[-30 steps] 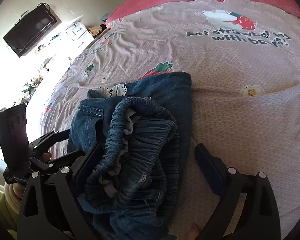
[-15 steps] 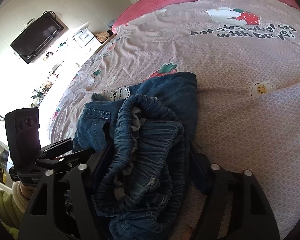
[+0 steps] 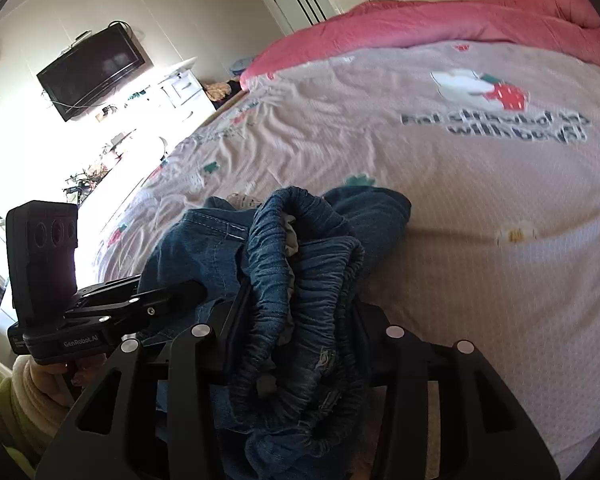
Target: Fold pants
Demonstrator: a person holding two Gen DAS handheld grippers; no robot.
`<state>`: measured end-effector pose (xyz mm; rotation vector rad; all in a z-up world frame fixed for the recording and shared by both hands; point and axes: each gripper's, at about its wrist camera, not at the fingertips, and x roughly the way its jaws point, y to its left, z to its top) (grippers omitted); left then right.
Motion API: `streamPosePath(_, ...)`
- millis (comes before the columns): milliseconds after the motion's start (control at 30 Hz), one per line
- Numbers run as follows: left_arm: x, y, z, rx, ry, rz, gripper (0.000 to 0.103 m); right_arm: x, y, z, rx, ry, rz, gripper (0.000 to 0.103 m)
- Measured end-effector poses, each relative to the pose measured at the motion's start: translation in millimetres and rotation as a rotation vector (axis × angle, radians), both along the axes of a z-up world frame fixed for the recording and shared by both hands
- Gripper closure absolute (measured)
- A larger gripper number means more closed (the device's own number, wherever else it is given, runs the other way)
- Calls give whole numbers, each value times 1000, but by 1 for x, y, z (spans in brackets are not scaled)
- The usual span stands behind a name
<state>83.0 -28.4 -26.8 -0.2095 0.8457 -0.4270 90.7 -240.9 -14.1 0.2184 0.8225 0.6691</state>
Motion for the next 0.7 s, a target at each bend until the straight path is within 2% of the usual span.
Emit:
streamPosePath(200, 19, 5, 28, 50, -91, 32, 81, 25, 12, 25, 12, -64, -13, 62)
streamPosePath(367, 43, 10, 30, 82, -102, 65, 81, 49, 24, 29, -2, -71, -23, 62)
streamPosePath(533, 60, 14, 17, 95, -67, 74, 81, 69, 32, 12, -18, -21, -39, 62)
streamPosePath(700, 68, 18, -12, 109, 2, 87, 78, 81, 34, -22, -41, 87, -57, 61)
